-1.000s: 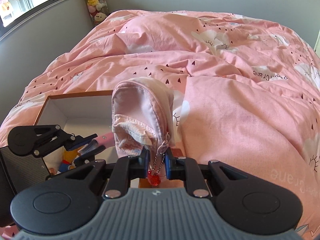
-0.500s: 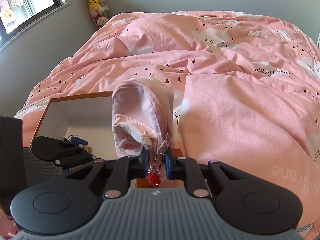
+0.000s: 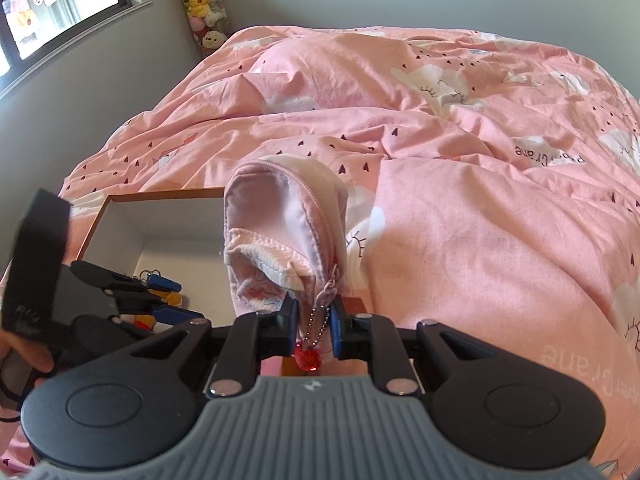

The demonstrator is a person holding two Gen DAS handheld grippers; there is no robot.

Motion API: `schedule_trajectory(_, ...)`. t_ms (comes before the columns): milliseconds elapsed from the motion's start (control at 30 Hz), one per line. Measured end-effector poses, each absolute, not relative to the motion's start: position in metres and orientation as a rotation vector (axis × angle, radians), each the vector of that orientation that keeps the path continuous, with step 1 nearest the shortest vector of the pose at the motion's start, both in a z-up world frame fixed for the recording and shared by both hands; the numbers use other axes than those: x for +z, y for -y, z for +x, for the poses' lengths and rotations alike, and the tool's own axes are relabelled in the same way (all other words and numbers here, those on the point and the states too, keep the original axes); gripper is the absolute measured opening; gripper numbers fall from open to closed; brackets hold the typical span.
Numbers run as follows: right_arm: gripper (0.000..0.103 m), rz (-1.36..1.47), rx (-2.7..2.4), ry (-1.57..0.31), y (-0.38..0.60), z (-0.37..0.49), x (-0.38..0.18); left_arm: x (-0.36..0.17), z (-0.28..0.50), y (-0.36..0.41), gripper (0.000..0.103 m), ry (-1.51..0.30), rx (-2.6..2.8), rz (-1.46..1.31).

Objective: Organize objects
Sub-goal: 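Open left tool to drop the pink wallet in the box while right tool holds the pouch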

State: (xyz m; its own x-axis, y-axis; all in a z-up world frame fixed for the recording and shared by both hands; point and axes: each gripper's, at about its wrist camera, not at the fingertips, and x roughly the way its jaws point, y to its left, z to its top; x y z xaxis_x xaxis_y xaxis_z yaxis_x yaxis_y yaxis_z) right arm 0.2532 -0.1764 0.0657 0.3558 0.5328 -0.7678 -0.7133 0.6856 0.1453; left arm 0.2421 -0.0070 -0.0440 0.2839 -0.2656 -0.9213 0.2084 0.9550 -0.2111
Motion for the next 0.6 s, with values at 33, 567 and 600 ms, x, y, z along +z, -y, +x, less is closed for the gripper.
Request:
schedule_trajectory(33,0.017,-0.241,0.824,-0.898,0.173,0.252,0.066,-0.048,0.245,0.005,0.052,-1.263,-0.318,-0.078)
schedule_trajectory(567,0.017,-0.298,0.86,-0.935,0.15,0.261,0.059,-0.089,0.269,0.016,0.027,-1.403,-0.312,-0.1)
schedule_trajectory(600,0.017,-0.3,0.861,-0.938,0.15,0.262,0.059,-0.089,0.268,0.016,0.027,-1.396,-0.314,-0.096)
